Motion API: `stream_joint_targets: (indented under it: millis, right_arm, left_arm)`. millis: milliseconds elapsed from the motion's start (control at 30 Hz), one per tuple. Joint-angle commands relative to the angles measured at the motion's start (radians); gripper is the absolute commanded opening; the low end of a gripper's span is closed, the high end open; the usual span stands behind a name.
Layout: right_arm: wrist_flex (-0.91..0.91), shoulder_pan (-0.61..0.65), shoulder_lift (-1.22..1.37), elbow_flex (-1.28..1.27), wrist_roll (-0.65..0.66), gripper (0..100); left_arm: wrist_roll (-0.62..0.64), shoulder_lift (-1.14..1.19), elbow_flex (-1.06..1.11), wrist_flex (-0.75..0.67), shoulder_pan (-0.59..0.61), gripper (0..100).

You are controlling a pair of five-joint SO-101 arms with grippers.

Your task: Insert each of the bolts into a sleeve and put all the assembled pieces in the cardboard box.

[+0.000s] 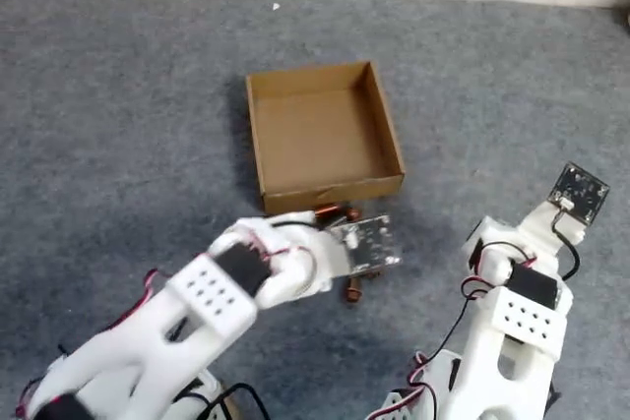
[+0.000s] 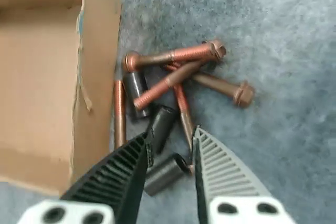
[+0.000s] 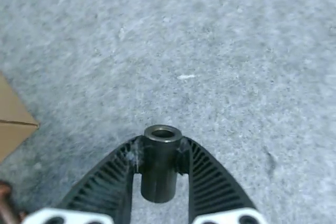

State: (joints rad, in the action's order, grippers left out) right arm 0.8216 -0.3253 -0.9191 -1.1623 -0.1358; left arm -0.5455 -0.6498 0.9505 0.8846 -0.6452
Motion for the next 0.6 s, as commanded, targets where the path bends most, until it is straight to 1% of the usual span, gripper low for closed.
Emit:
stream_joint_targets:
  millis: [0, 167, 233, 567]
  right_arm:
    - [-0.033, -0.027, -0.035, 0.015, -0.012, 0.5]
    - [-0.033, -0.053, -0.036, 0.015, -0.012, 0.5]
    - [-0.033, -0.053, -0.036, 0.015, -0.012, 0.5]
    - [-0.033, -0.053, -0.036, 0.015, -0.008, 0.5]
  left_arm:
    - [-0.095, 0.180, -0.165, -0.028, -0.019, 14]
    - [-0.209, 0.318, -0.225, -0.029, -0.019, 14]
    - [-0.236, 0.351, -0.232, -0.038, -0.019, 14]
    - [-0.247, 0.476, -0.243, -0.207, -0.038, 14]
